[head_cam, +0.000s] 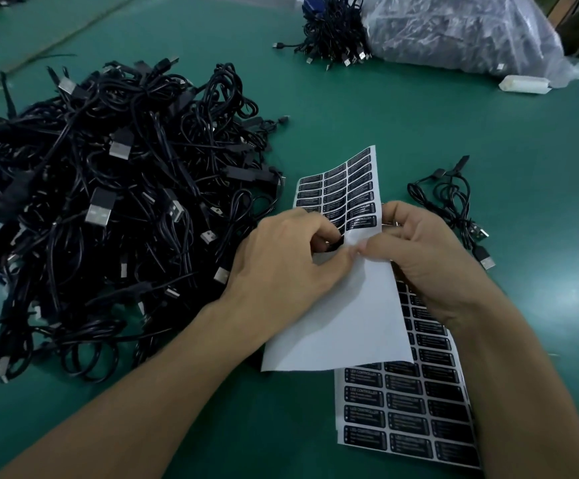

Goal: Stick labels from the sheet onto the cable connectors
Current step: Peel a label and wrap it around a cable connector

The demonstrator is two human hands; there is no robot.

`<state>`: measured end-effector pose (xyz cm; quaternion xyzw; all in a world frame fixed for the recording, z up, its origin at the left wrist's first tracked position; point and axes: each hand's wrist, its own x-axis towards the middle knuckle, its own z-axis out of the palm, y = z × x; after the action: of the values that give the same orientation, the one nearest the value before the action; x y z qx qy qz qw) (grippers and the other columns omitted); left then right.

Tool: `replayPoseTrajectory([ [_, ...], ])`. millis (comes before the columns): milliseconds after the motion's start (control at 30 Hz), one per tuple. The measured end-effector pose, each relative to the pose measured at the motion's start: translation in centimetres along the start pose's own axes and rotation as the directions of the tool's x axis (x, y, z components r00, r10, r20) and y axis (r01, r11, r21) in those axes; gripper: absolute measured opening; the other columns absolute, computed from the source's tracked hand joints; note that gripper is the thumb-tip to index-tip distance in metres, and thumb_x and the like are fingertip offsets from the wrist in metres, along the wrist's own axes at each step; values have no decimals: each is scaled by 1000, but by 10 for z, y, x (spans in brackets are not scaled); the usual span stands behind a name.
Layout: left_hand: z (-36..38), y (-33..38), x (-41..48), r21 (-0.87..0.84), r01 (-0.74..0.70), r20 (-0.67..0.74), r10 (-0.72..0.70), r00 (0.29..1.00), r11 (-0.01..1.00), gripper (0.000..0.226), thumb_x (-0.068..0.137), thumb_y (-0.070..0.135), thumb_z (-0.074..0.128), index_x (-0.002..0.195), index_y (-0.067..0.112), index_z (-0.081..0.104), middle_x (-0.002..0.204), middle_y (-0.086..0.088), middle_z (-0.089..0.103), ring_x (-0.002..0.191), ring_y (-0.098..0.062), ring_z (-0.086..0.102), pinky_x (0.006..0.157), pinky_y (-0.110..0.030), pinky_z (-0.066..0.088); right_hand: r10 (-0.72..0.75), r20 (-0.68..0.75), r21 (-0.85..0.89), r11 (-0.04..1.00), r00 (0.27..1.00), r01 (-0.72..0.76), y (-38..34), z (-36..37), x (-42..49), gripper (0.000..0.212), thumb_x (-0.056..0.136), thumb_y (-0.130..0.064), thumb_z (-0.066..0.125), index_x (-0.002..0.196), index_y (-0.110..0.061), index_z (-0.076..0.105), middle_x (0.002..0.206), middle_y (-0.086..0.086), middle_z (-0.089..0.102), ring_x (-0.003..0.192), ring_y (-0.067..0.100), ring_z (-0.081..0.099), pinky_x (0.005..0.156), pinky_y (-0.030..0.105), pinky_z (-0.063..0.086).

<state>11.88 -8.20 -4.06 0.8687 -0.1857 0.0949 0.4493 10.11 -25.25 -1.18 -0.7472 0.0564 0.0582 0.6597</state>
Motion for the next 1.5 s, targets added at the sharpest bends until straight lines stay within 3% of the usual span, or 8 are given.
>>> replayPoseTrajectory([
  [400, -1, -2, 1, -164, 95, 23, -93, 995, 982, 12, 78, 39, 71, 77, 28, 74, 65, 18, 68, 60, -2, 63, 58, -34, 57, -19, 27, -28, 999, 999, 19, -2, 0, -2, 25, 87, 9, 62, 98, -14, 62, 84, 11, 76, 80, 32, 59, 79, 50, 44],
  [600, -1, -4, 2, -133, 58, -13, -61, 998, 989, 10, 84, 30, 69, 75, 28, 75, 68, 24, 68, 61, 2, 63, 55, -13, 46, -15, 19, -26, 1000, 1000, 15, -2, -1, -2, 24, 87, 9, 61, 97, -13, 62, 78, 11, 75, 67, 24, 66, 73, 43, 49],
  [800, -2, 1, -1, -36, 71, 31, -70, 997, 997, 15, 83, 39, 63, 80, 29, 74, 74, 20, 68, 72, -3, 65, 69, -36, 58, -4, -89, -148, 989, 996, -10, 2, -7, -1, 22, 84, 4, 62, 98, -13, 61, 71, 6, 75, 56, 15, 66, 51, 27, 53],
  [933, -6, 9, -5, 204, -102, 15, 101, 995, 974, 11, 89, 26, 69, 79, 23, 72, 79, 11, 64, 73, -12, 60, 62, -34, 53, -10, -229, -376, 923, 973, -79, 9, -16, 2, 30, 68, -24, 65, 97, -25, 58, 64, -1, 72, 52, 15, 57, 58, 31, 48],
  [1067, -15, 14, -2, 529, -233, -103, 334, 937, 816, 6, 87, 14, 71, 82, 16, 74, 79, -1, 67, 77, -26, 62, 64, -38, 50, 38, -284, -484, 857, 958, -177, 15, -26, 2, 32, 73, -26, 71, 101, -26, 56, 54, -10, 57, 44, 4, 47, 55, 26, 36],
  [1267, -27, 1, 5, 816, 66, -110, 43, 993, 574, 30, 93, 32, 65, 119, 19, 62, 122, -4, 53, 111, -29, 48, 88, -41, 33, 60, -314, -568, 787, 947, -239, 11, -25, -1, 34, 77, -34, 72, 106, -28, 55, 89, -6, 61, 72, 15, 58, 57, 28, 36],
  [1333, -27, -2, 6, 849, 83, -86, -19, 996, 523, 32, 94, 44, 60, 115, 21, 61, 122, -3, 50, 112, -28, 43, 87, -40, 26, 47, -319, -587, 775, 947, -236, 11, -24, -2, 33, 78, -35, 71, 106, -29, 54, 92, -6, 59, 74, 13, 56, 56, 27, 33],
  [1500, -27, -5, 7, 857, 53, -64, 4, 998, 512, 12, 95, 36, 63, 104, 29, 64, 114, 3, 51, 106, -26, 43, 80, -38, 17, 42, -299, -569, 794, 953, -214, 13, -24, 1, 34, 78, -31, 70, 107, -29, 53, 83, -7, 53, 70, 13, 46, 55, 28, 32],
])
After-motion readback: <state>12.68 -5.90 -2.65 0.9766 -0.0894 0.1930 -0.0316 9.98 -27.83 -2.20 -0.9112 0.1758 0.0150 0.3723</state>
